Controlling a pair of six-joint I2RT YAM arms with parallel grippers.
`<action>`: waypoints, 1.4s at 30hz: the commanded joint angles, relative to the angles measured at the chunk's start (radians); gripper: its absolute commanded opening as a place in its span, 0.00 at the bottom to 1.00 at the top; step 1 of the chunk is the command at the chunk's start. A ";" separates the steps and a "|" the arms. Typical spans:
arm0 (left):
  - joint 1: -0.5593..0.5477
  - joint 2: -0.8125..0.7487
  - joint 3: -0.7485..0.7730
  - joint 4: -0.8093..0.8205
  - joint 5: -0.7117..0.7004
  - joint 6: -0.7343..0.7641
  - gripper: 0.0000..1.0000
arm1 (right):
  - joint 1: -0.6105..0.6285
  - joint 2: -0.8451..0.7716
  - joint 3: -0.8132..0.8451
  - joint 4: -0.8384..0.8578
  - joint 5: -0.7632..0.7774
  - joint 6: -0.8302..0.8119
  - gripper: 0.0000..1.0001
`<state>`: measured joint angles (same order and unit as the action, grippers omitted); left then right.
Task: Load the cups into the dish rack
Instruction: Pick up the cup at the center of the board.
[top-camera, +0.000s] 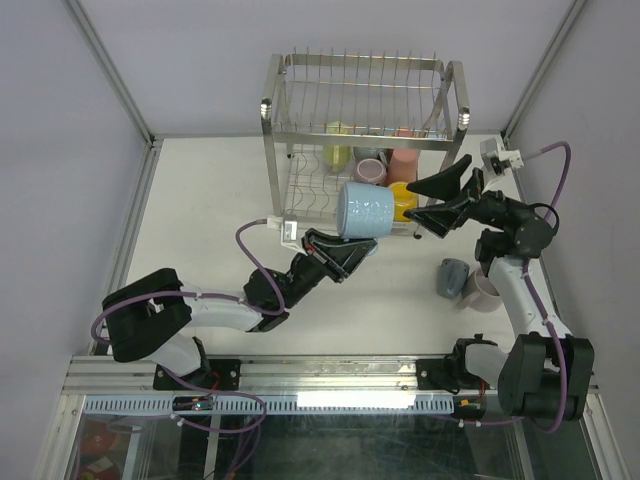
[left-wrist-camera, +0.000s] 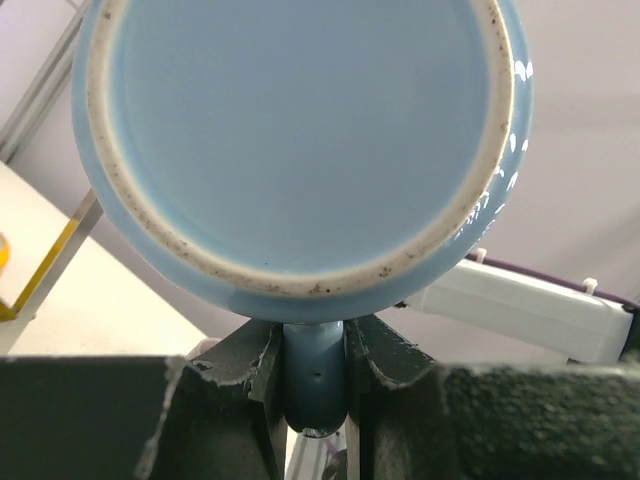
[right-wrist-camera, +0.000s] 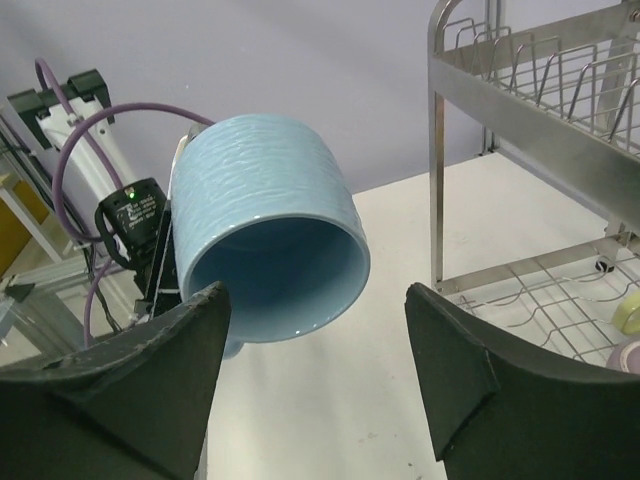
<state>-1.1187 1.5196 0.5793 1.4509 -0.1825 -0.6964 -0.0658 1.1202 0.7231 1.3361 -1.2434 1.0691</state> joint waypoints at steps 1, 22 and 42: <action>0.025 -0.087 -0.045 0.295 0.009 0.048 0.00 | -0.009 -0.038 0.013 -0.026 -0.099 -0.090 0.74; 0.178 -0.200 -0.355 0.285 -0.021 0.095 0.00 | -0.158 -0.083 0.032 -0.761 -0.261 -0.464 0.66; 0.186 -0.302 -0.188 -0.300 -0.150 0.413 0.00 | -0.099 -0.124 0.266 -1.995 0.109 -1.583 0.70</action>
<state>-0.9405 1.2545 0.2798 1.1679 -0.2863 -0.4194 -0.1555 1.0111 0.9836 -0.6132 -1.1500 -0.4320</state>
